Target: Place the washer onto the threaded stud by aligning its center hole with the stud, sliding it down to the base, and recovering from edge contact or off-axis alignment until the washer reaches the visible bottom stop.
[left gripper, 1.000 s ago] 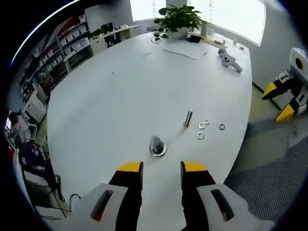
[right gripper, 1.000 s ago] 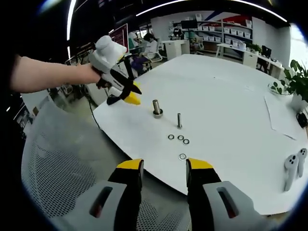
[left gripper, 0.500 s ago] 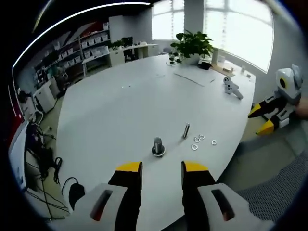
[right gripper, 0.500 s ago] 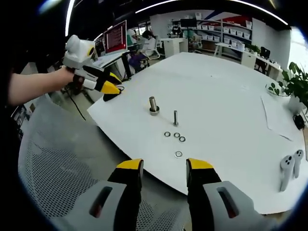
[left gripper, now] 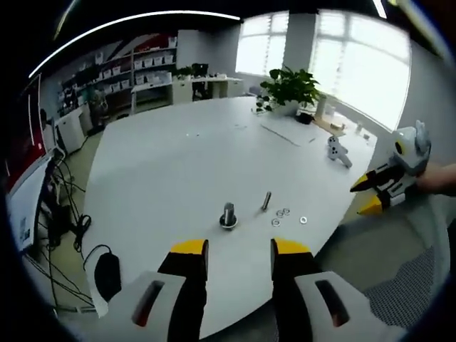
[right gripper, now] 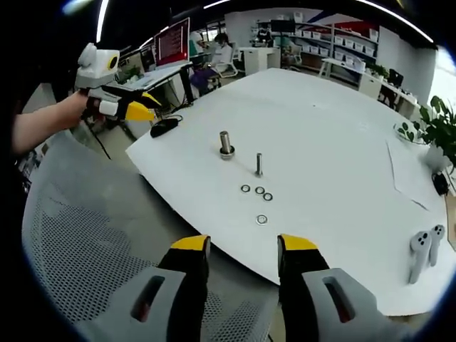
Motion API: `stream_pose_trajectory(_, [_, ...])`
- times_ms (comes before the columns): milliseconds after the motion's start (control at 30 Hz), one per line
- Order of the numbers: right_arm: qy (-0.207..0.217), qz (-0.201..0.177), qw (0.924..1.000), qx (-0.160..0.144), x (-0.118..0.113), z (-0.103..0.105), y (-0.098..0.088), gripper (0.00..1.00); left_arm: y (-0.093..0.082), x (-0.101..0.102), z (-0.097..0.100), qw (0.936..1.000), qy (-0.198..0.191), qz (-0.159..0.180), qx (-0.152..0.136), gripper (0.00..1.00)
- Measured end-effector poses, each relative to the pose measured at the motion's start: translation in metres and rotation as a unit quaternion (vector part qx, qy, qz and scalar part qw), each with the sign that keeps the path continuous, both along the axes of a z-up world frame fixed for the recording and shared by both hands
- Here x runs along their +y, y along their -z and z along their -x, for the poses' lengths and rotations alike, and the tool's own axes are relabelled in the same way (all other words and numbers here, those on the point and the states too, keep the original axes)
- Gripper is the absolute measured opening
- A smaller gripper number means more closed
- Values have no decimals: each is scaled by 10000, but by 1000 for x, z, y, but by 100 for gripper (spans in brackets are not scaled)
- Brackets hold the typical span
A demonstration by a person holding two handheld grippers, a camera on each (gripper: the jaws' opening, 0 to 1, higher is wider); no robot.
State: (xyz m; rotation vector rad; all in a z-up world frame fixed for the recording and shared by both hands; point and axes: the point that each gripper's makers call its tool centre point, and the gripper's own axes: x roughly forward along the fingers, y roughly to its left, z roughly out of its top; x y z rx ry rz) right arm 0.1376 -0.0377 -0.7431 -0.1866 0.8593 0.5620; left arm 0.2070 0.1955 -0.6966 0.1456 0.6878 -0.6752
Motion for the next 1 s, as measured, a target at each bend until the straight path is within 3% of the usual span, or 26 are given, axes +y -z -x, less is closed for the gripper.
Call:
stream_pose_trajectory(267, [-40,73,9999,61,0,2,3,40,4,10,19,9998,6,-67,195,34])
stream_pose_trajectory(333, [-11,163,9999,44,-4,1,3,40,-5,12,21,9999,48,-137,56,34])
stream_pose_trajectory(433, [75,80,9999,87,-4,1,3,40,-12,9,24,9999,24,126,37,34])
stream_pose_trajectory(1000, [101,224,9996,122,-7,2,6,40,-10,18,40,9996,65,255,-39,33])
